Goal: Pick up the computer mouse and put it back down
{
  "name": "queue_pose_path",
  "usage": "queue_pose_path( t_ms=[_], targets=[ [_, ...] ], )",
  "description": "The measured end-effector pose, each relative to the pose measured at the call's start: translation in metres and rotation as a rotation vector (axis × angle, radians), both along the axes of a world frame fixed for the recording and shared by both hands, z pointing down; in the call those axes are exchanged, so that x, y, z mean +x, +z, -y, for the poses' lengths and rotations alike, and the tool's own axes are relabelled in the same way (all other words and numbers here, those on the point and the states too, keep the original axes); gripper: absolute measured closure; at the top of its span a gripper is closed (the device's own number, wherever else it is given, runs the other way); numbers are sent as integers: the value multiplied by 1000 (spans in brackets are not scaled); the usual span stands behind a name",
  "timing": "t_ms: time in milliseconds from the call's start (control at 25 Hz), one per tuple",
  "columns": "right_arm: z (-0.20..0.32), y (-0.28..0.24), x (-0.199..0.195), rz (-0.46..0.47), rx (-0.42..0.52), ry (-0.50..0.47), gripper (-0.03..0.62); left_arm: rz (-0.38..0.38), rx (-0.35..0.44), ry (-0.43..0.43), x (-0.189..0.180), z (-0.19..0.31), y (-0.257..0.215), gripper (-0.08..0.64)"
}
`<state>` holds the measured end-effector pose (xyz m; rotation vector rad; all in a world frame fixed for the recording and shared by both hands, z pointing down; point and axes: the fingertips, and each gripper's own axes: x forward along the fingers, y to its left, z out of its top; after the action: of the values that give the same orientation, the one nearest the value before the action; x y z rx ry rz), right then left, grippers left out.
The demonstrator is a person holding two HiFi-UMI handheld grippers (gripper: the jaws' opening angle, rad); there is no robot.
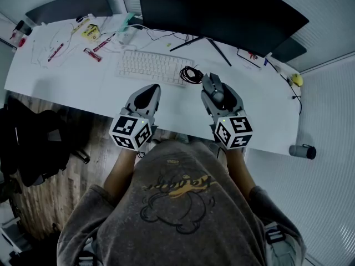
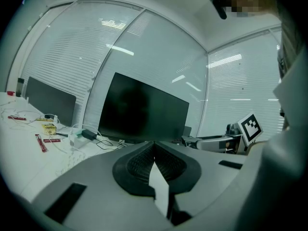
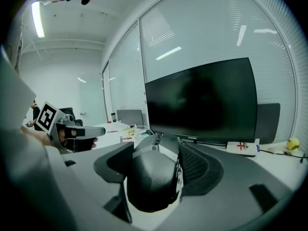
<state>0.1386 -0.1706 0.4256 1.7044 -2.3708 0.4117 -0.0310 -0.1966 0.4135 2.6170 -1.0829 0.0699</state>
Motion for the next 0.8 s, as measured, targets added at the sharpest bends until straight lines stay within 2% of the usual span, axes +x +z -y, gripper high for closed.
queue_pose_path(
  t_ms=[400,800],
  targets=[
    [10,32,15,-18,-30,24,298,3,-9,18,16,2,2,541],
    [29,86,29,-33,-107,44,298,21,-23,2,17,8,9,541]
  ],
)
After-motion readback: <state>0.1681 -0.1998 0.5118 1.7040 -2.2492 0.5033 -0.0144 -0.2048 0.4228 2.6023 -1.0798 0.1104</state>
